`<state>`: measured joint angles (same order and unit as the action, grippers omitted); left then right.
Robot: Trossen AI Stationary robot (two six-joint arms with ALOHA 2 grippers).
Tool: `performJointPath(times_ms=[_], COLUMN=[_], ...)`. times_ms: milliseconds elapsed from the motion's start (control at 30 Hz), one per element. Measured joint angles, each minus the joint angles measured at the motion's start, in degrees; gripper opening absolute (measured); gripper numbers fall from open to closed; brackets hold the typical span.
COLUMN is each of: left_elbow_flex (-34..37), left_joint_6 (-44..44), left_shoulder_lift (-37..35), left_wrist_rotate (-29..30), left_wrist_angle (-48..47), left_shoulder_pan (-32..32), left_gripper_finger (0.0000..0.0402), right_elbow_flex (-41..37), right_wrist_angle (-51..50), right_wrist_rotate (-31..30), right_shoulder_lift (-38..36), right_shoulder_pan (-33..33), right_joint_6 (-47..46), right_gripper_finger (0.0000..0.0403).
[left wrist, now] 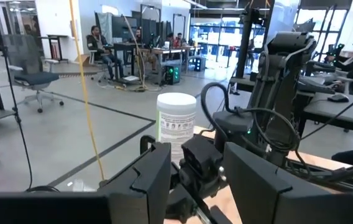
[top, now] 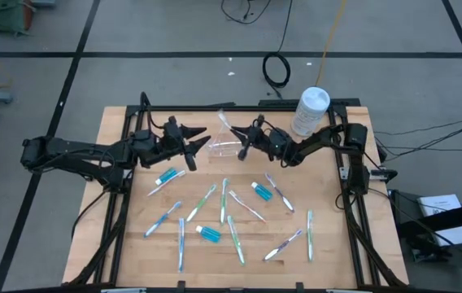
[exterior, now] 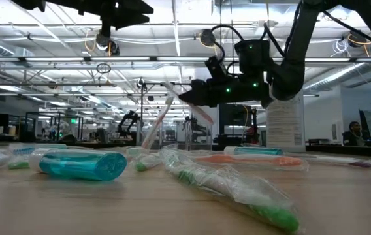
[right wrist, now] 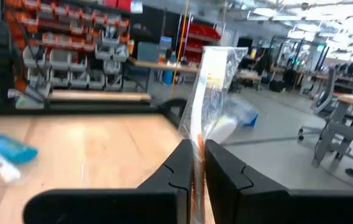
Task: Pick & Place toothbrushing station
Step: Put the orange toothbrush into the transparent organizer
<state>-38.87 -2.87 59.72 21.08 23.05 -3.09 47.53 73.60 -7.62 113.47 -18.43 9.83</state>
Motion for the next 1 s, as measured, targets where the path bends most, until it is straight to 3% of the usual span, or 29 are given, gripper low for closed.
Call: performJointPath(times_ms=[167, 333, 467, 700, 900, 1000], left_elbow_flex=[0.0, 0.0, 0.0, 0.0, 0.0, 0.0], left_joint_6=[0.07, 0.18, 0.17, -0.31, -0.39, -0.39], left_shoulder_lift=[0.0, 0.0, 0.0, 0.0, 0.0, 0.0], left_wrist_rotate=[0.0, 0.0, 0.0, 0.0, 0.0, 0.0], left_wrist_angle=[-0.22, -0.44, -0.44, -0.07, 1.27, 1.27], left_shoulder_pan=[0.0, 0.0, 0.0, -0.07, -0.09, -0.28], left_gripper_finger=[0.0152, 0.0152, 0.0152, 0.0152, 0.0152, 0.0152], right_elbow_flex=[-0.02, -0.02, -0.02, -0.02, 2.99, 7.13], right_wrist_angle=[-1.75, 5.96, 12.13, 8.19, 6.35, 0.45], right_wrist_rotate=[-0.47, -5.29, -5.86, -5.83, -5.65, -5.71], right_shoulder_lift=[0.06, 0.03, -0.06, -0.02, 0.04, 0.02], right_shoulder_pan=[0.09, 0.5, 0.26, -0.86, -1.83, -1.93], right_joint_6=[0.32, 0.17, -2.81, -8.95, -6.16, -4.58], right_gripper_finger=[0.0025, 0.0023, 0.0021, 0.0025, 0.0025, 0.0026])
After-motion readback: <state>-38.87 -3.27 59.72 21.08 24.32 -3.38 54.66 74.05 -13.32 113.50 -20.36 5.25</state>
